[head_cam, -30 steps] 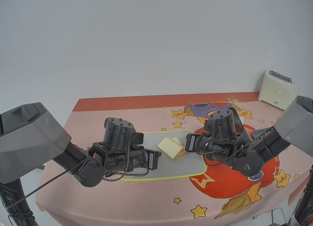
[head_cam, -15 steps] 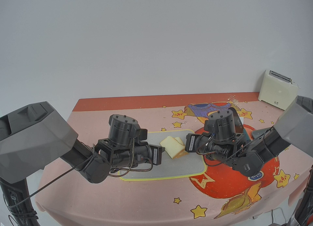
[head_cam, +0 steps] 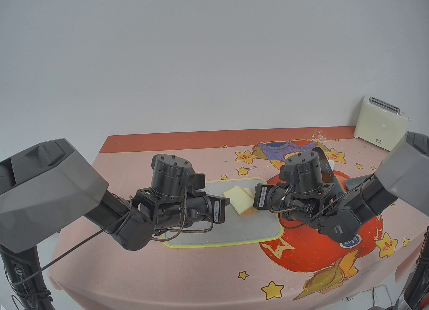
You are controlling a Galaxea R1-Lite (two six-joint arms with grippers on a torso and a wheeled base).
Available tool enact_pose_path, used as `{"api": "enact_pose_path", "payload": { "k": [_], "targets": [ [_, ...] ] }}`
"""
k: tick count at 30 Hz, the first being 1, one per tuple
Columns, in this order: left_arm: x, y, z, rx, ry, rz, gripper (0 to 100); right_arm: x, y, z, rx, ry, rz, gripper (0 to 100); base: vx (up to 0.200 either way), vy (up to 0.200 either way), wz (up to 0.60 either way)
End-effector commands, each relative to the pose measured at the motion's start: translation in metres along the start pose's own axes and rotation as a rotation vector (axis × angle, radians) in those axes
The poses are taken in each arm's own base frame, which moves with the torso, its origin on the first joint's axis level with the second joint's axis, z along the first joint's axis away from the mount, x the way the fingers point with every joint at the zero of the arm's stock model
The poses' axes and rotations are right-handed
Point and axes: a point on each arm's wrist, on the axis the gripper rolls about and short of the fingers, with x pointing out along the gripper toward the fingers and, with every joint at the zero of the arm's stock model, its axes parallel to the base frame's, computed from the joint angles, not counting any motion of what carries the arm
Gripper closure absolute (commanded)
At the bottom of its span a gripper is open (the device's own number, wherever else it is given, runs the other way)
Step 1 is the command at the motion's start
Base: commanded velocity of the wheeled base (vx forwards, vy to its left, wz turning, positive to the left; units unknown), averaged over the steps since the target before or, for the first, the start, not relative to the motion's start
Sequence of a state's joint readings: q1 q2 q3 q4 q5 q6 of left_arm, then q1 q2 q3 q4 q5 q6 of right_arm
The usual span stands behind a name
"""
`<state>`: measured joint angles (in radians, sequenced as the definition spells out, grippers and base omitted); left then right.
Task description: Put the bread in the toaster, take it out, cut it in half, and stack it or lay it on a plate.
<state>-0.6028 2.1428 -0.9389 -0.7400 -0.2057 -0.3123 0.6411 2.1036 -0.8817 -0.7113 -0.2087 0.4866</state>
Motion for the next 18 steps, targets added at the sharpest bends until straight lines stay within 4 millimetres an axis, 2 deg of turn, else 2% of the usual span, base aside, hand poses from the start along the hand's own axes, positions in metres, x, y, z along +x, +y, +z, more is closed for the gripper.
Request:
{"api": "enact_pose_path", "payload": {
  "k": [1,4,8,12,17,18],
  "targets": [
    [-0.001,-0.001,0.0,0.003,-0.01,-0.003,100,-0.001,-0.001,0.002,0.002,-0.005,0.0,100,0.0,0.0,0.0],
    [-0.005,0.001,-0.002,-0.001,-0.006,0.006,100,-0.001,0.0,0.002,0.002,-0.006,0.0,100,0.0,0.0,0.0],
    [-0.027,-0.001,0.01,-0.012,-0.046,0.013,100,-0.001,0.0,0.002,0.004,-0.006,0.0,100,0.0,0.0,0.0],
    [-0.086,-0.003,0.032,-0.075,-0.151,0.04,100,-0.001,0.0,0.002,0.002,-0.006,0.0,100,0.0,0.0,0.0],
    [-0.166,0.012,0.04,-0.179,-0.167,0.116,100,0.0,0.001,-0.003,-0.003,0.007,0.002,100,0.0,0.0,0.0],
    [-0.176,0.015,0.039,-0.195,-0.155,0.116,100,0.0,0.001,-0.003,-0.003,0.007,0.002,100,0.0,0.0,0.0]
  ]
}}
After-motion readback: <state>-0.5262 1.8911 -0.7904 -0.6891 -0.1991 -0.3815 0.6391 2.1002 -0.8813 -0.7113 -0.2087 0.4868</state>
